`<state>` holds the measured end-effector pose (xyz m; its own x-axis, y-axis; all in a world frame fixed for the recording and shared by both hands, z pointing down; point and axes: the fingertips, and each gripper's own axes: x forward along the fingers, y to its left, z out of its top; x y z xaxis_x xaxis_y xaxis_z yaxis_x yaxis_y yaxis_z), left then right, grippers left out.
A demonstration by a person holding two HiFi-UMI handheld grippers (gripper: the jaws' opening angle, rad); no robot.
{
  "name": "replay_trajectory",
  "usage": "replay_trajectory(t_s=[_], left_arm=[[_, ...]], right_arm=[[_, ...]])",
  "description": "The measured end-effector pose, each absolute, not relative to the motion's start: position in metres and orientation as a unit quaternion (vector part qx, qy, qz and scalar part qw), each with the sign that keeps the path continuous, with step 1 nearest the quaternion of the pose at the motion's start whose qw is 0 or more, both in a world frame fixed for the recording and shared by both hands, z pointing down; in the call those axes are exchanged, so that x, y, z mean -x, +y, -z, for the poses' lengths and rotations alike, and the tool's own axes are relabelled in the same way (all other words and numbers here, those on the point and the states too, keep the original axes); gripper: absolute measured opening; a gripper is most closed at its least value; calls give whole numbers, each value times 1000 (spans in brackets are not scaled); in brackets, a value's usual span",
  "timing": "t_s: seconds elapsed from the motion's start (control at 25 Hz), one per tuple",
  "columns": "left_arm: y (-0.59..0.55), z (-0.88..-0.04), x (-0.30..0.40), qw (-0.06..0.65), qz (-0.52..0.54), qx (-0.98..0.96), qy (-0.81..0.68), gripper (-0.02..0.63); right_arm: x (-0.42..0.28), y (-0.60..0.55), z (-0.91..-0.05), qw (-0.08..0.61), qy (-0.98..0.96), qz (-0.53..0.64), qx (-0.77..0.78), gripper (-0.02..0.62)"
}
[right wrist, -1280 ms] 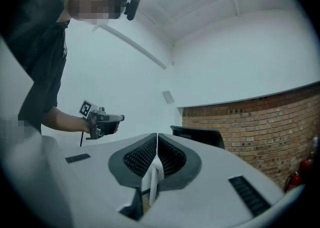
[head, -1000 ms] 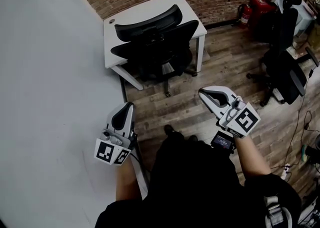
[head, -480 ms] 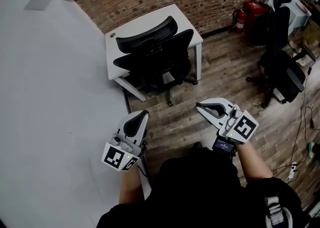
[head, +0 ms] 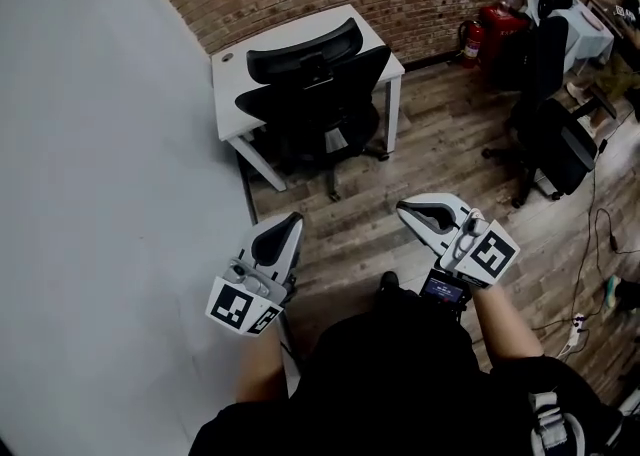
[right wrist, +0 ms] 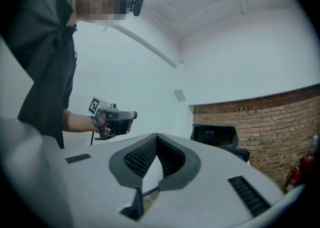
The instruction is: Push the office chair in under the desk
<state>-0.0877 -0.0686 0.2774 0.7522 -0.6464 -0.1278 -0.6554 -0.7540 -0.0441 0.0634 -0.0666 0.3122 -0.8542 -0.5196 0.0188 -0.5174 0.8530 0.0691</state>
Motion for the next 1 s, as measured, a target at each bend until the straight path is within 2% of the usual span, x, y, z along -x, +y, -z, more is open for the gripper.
replay_trajectory(t_s=[0.32,0.56,0.76,1.0], left_arm=[[8,-299,130,16,-55,932,358,23],[48,-318,130,18,-42,939,341,23],[64,-320,126,21,-41,941,334,23],[71,-321,127,23,-39,942,333,23]], right_arm=[[-28,3,-314,27,-959,31,-279,8],[-9,50,-314,-5,-959,28,-281,8],[-6,72,-328,23,-958,13,-284,6],[9,76,-324,15,-964,23,-263,6]])
